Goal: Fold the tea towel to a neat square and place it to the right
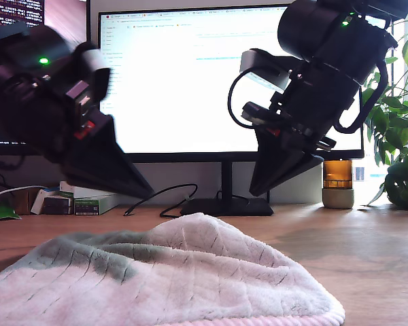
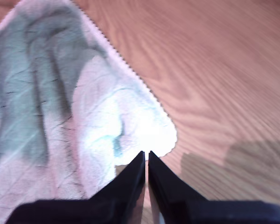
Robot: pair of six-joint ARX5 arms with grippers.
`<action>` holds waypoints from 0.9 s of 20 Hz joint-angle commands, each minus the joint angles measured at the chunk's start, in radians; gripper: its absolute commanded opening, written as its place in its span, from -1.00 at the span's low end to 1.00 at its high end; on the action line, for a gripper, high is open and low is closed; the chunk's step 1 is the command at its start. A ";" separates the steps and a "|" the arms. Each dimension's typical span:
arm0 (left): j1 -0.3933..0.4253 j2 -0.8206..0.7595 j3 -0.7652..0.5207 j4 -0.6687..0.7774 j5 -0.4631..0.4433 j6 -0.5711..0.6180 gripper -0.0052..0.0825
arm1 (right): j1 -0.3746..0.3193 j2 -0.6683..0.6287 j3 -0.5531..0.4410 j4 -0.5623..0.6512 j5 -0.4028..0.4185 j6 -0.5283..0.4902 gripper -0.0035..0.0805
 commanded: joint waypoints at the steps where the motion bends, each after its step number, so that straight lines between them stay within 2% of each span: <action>1: -0.014 0.018 -0.016 -0.007 -0.026 0.008 -0.93 | -0.001 0.047 -0.005 0.013 -0.028 -0.002 -0.95; 9: -0.024 0.059 -0.020 -0.002 -0.042 0.073 -0.93 | -0.001 0.081 -0.003 0.060 -0.079 -0.003 -0.95; 18: -0.033 0.082 -0.100 0.163 -0.065 0.039 -0.93 | -0.035 0.123 0.011 0.074 -0.104 -0.038 -0.95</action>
